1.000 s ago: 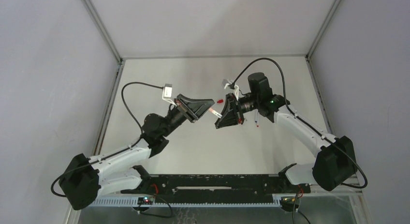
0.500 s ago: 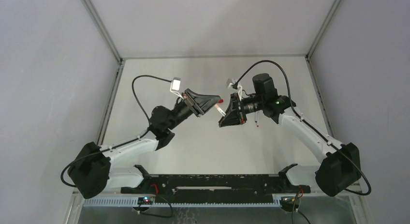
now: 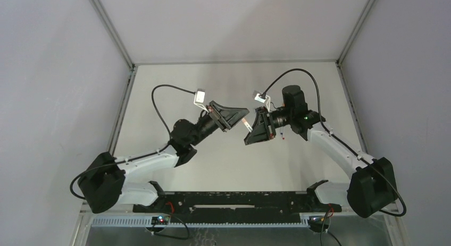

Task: Insert the pens into the pen caps
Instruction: Press the pen cap onto the pen, then place the pen at the center of the board.

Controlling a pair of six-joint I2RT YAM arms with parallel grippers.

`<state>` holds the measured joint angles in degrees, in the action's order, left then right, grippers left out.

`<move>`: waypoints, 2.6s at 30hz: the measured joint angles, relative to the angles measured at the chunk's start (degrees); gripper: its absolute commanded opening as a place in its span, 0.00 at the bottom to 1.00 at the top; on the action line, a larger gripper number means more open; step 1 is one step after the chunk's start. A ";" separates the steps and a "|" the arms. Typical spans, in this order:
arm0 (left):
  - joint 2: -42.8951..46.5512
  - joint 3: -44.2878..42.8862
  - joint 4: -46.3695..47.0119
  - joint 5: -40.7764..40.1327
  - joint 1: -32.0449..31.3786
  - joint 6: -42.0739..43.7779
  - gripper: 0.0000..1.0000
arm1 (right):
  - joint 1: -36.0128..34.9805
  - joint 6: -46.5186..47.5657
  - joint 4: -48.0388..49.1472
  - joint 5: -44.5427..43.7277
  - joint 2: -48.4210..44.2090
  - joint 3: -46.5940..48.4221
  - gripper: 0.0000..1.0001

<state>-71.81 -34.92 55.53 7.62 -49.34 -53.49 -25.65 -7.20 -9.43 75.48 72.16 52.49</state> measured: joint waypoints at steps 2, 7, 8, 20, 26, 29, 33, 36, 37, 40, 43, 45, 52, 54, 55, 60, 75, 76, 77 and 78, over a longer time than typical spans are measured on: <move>-1.40 -0.02 4.61 3.45 0.02 -0.15 0.00 | -0.26 -2.69 2.97 3.96 0.00 -0.61 0.00; -0.31 -0.59 6.25 8.52 0.04 2.97 0.00 | -1.03 -6.47 8.70 9.35 -0.02 -0.70 0.00; 0.15 -0.90 4.96 8.87 0.04 4.26 0.00 | -0.94 -6.47 9.01 9.25 -0.07 -0.70 0.00; 1.92 -1.25 -3.32 2.86 0.79 3.37 0.20 | -1.03 10.01 -8.17 -1.90 0.26 2.86 0.00; 8.79 -0.28 -8.66 1.60 1.62 1.79 0.53 | -3.48 19.71 -12.28 -4.63 3.50 8.55 0.00; 12.17 0.33 -10.38 0.79 2.29 2.19 0.66 | -3.58 22.36 -12.90 -4.92 4.59 9.51 0.00; 18.21 2.93 -11.10 -1.38 3.37 4.50 0.79 | -3.58 25.92 -15.80 -5.38 6.45 10.05 0.00; 23.15 5.99 -11.41 -3.06 3.65 8.83 0.88 | -3.08 29.24 -19.23 -5.97 8.04 10.91 0.00; 24.79 7.26 -11.63 -3.69 3.69 10.82 0.92 | -2.69 30.29 -20.22 -6.08 8.41 11.23 0.00; 28.46 11.56 -12.07 -5.99 3.74 17.07 0.99 | -0.42 32.76 -22.49 -7.93 8.59 12.00 0.00; 30.01 16.37 -12.44 -9.38 3.74 22.99 1.00 | 3.17 32.81 -22.47 -14.14 8.81 12.41 0.00; 29.31 18.34 -12.76 -11.69 3.78 26.47 1.00 | 5.97 30.80 -20.96 -20.83 9.90 12.52 0.00; 17.38 19.80 -11.23 -18.38 3.78 34.93 0.97 | 17.00 22.32 -14.53 -42.82 21.33 12.85 0.00; 14.40 20.70 -9.55 -19.76 3.78 35.87 0.97 | 19.89 20.98 -14.19 -47.65 24.33 12.85 0.00; 13.40 21.11 -8.98 -20.20 3.78 36.04 0.97 | 20.79 20.68 -14.05 -49.31 25.07 12.85 0.00; 9.14 23.98 -3.37 -22.36 3.78 36.04 0.97 | 23.30 20.28 -13.86 -55.80 27.15 13.97 0.02; 7.26 25.73 3.23 -21.62 3.78 33.38 0.95 | 24.92 21.53 -13.99 -63.78 33.40 18.25 0.06; 7.41 25.88 3.26 -21.31 3.78 32.89 0.95 | 24.92 21.68 -14.10 -63.87 33.81 18.45 0.06; 7.61 26.01 3.28 -21.05 3.78 32.46 0.94 | 24.92 21.79 -14.10 -63.87 34.16 18.51 0.06; 7.91 26.14 3.30 -20.72 3.78 31.95 0.94 | 24.92 21.90 -14.21 -63.87 34.45 18.51 0.06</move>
<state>-63.90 -8.78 58.83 -13.10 -45.56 -21.54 -0.73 14.70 -23.64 11.62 106.61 71.00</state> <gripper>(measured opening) 0.949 0.215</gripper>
